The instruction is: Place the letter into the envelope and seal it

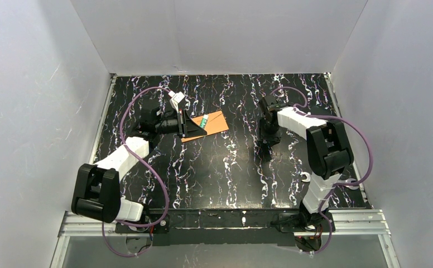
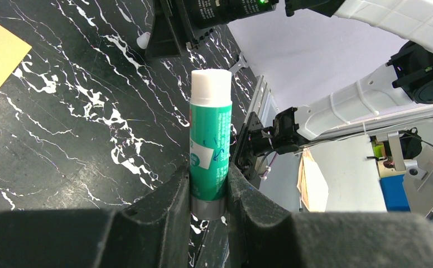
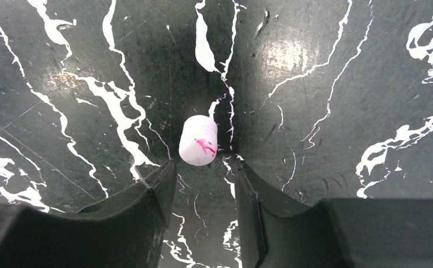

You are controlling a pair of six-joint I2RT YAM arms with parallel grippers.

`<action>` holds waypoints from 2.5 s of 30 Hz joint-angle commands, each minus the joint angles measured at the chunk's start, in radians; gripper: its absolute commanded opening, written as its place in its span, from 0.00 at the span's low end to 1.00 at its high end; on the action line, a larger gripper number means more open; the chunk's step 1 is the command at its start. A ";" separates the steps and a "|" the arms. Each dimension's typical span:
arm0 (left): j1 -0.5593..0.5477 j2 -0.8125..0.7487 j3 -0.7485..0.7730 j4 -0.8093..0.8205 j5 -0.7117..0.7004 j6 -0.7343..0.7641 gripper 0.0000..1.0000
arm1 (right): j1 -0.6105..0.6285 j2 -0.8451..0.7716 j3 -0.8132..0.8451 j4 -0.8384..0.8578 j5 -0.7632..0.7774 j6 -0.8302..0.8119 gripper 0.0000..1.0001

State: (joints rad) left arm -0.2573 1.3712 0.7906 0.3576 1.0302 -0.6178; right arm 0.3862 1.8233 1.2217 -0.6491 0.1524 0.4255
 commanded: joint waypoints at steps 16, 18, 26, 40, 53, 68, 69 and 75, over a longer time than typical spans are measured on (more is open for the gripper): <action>0.001 0.013 0.015 -0.009 0.016 0.023 0.00 | -0.003 0.044 0.053 0.123 0.078 -0.045 0.44; 0.001 0.011 0.015 -0.010 0.016 0.021 0.00 | -0.003 0.040 0.054 0.124 0.077 -0.043 0.41; 0.001 0.007 0.013 -0.010 0.018 0.018 0.00 | -0.003 0.012 0.068 0.066 0.044 -0.036 0.24; -0.072 0.062 0.030 -0.010 0.055 0.092 0.00 | -0.003 -0.138 0.090 0.121 -0.713 -0.015 0.20; -0.131 0.014 0.077 -0.216 0.025 0.389 0.00 | 0.043 -0.311 0.030 0.357 -1.019 0.274 0.21; -0.141 0.018 0.176 -0.352 0.044 0.467 0.00 | 0.080 -0.310 0.017 0.481 -0.952 0.385 0.20; -0.142 0.015 0.179 -0.352 0.048 0.465 0.00 | 0.083 -0.308 0.018 0.486 -0.949 0.387 0.19; -0.145 -0.002 0.177 -0.352 0.030 0.461 0.00 | 0.101 -0.300 0.030 0.476 -0.903 0.377 0.18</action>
State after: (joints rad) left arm -0.3969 1.4281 0.9321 0.0200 1.0470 -0.1715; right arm 0.4763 1.5211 1.2442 -0.2073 -0.7746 0.8047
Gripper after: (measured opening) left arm 0.214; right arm 0.314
